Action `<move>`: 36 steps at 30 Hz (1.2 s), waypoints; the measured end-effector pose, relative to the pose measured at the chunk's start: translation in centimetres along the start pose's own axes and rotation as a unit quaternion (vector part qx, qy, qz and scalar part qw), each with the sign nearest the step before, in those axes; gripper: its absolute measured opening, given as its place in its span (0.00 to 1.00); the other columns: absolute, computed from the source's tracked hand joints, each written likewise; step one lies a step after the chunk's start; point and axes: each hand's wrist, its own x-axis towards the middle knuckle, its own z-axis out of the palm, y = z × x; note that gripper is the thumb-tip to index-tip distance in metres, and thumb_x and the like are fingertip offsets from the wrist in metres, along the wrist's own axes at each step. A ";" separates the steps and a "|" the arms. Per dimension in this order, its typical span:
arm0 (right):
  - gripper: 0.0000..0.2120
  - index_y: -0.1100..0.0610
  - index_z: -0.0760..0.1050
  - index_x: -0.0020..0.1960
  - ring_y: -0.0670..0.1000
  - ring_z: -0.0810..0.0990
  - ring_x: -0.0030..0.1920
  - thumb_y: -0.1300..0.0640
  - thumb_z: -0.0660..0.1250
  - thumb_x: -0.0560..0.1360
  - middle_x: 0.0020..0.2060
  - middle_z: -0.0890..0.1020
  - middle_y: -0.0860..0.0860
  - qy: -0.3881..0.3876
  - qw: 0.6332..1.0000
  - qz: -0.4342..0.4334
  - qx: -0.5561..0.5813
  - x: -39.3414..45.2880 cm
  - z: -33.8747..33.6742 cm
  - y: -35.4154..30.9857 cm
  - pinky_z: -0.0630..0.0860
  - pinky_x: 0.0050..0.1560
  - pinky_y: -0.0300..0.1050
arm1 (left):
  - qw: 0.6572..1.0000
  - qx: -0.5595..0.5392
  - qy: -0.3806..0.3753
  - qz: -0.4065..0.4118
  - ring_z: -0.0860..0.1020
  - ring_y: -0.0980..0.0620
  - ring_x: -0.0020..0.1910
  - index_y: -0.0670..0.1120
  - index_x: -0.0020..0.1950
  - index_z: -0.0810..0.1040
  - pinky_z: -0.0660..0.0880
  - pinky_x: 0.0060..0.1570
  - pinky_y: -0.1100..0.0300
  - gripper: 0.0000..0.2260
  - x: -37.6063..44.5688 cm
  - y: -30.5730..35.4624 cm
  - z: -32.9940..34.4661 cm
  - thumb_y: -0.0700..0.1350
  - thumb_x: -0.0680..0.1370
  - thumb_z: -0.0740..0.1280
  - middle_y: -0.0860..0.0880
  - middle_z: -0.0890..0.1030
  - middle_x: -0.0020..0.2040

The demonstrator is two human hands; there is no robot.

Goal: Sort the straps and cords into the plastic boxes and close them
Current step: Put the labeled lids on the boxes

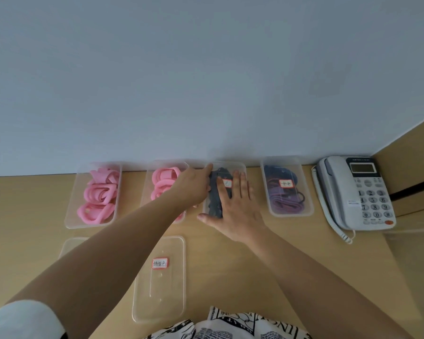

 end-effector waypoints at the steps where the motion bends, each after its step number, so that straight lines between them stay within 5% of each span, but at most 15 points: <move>1: 0.56 0.49 0.33 0.81 0.61 0.26 0.77 0.15 0.35 0.64 0.78 0.31 0.62 -0.001 1.000 0.000 -0.002 0.0 0.0 0.0 0.36 0.78 0.61 | 1.000 -0.007 0.006 -0.002 0.73 0.48 0.35 0.44 0.76 0.63 0.59 0.26 0.59 0.25 0.1 0.0 0.0 0.41 0.79 0.62 0.45 0.83 0.47; 7: 0.55 0.47 0.31 0.80 0.60 0.25 0.76 0.15 0.35 0.64 0.78 0.30 0.60 -0.025 1.000 -0.017 -0.009 0.4 -0.7 0.8 0.34 0.78 0.62 | 0.994 -0.040 0.093 -0.046 0.79 0.48 0.43 0.50 0.62 0.79 0.70 0.33 0.58 0.11 -1.5 0.0 0.3 0.46 0.81 0.64 0.49 0.84 0.52; 12: 0.51 0.49 0.34 0.81 0.61 0.25 0.76 0.19 0.43 0.69 0.78 0.30 0.59 -0.033 0.999 -0.022 -0.018 0.0 -2.3 0.5 0.36 0.78 0.62 | 0.976 -0.068 0.208 -0.016 0.83 0.43 0.48 0.49 0.63 0.82 0.77 0.39 0.52 0.12 -5.8 -1.1 0.4 0.44 0.80 0.68 0.47 0.85 0.53; 14: 0.45 0.52 0.45 0.82 0.63 0.34 0.79 0.27 0.52 0.75 0.80 0.39 0.61 0.025 0.999 -0.034 -0.014 -1.1 -2.3 -0.8 0.41 0.79 0.62 | 0.967 -0.077 0.244 0.005 0.84 0.44 0.47 0.47 0.59 0.84 0.79 0.45 0.49 0.10 -7.6 -1.9 0.1 0.41 0.78 0.70 0.47 0.86 0.51; 16: 0.34 0.55 0.65 0.77 0.66 0.55 0.78 0.37 0.61 0.78 0.78 0.60 0.64 0.116 0.992 -0.054 0.019 -2.9 -2.1 -2.7 0.58 0.76 0.62 | 0.961 -0.088 0.261 -0.005 0.83 0.44 0.46 0.47 0.58 0.85 0.79 0.44 0.50 0.10 -9.5 -2.5 -0.3 0.40 0.78 0.70 0.48 0.86 0.51; 19: 0.12 0.56 0.79 0.52 0.60 0.76 0.53 0.48 0.68 0.76 0.52 0.79 0.58 0.252 0.960 -0.099 0.077 -5.5 -0.5 -6.1 0.76 0.51 0.55 | 0.949 -0.113 0.291 -0.034 0.83 0.42 0.42 0.44 0.54 0.86 0.80 0.38 0.50 0.09 -12.6 -3.5 0.0 0.36 0.75 0.72 0.48 0.86 0.48; 22: 0.09 0.55 0.80 0.45 0.56 0.76 0.44 0.49 0.67 0.77 0.42 0.77 0.53 0.199 0.971 -0.104 0.087 -7.8 1.0 -9.6 0.75 0.44 0.50 | 0.942 -0.127 0.303 -0.067 0.84 0.41 0.40 0.41 0.51 0.86 0.80 0.37 0.53 0.10 -16.3 -5.2 1.3 0.32 0.72 0.75 0.45 0.86 0.45; 26: 0.21 0.53 0.75 0.62 0.59 0.72 0.61 0.40 0.59 0.78 0.63 0.73 0.58 0.057 0.995 -0.060 0.048 -10.3 3.4 -14.0 0.73 0.60 0.52 | 0.944 -0.105 0.296 -0.102 0.84 0.39 0.41 0.40 0.48 0.86 0.80 0.41 0.51 0.13 -21.2 -7.4 3.2 0.28 0.67 0.76 0.44 0.86 0.43; 28: 0.31 0.51 0.64 0.74 0.64 0.61 0.73 0.34 0.55 0.78 0.75 0.59 0.62 -0.003 0.999 -0.024 0.043 -11.0 4.5 -16.3 0.65 0.70 0.58 | 0.945 -0.078 0.294 -0.117 0.84 0.39 0.41 0.42 0.46 0.87 0.76 0.39 0.54 0.14 -23.4 -8.4 4.0 0.29 0.65 0.78 0.46 0.86 0.42; 31: 0.44 0.50 0.45 0.81 0.68 0.39 0.78 0.27 0.51 0.75 0.79 0.37 0.62 -0.073 0.996 0.012 0.048 -11.6 6.0 -19.3 0.46 0.76 0.66 | 0.945 -0.086 0.282 -0.138 0.83 0.39 0.44 0.43 0.46 0.87 0.73 0.42 0.53 0.13 -26.0 -9.6 5.0 0.30 0.65 0.78 0.47 0.86 0.43; 36: 0.40 0.47 0.49 0.80 0.68 0.44 0.78 0.31 0.56 0.74 0.80 0.43 0.58 -0.068 0.997 0.017 0.027 -13.1 7.2 -21.3 0.48 0.73 0.69 | 0.946 -0.125 0.267 -0.134 0.82 0.38 0.46 0.42 0.47 0.86 0.80 0.47 0.45 0.11 -28.1 -10.8 5.0 0.31 0.67 0.77 0.46 0.86 0.45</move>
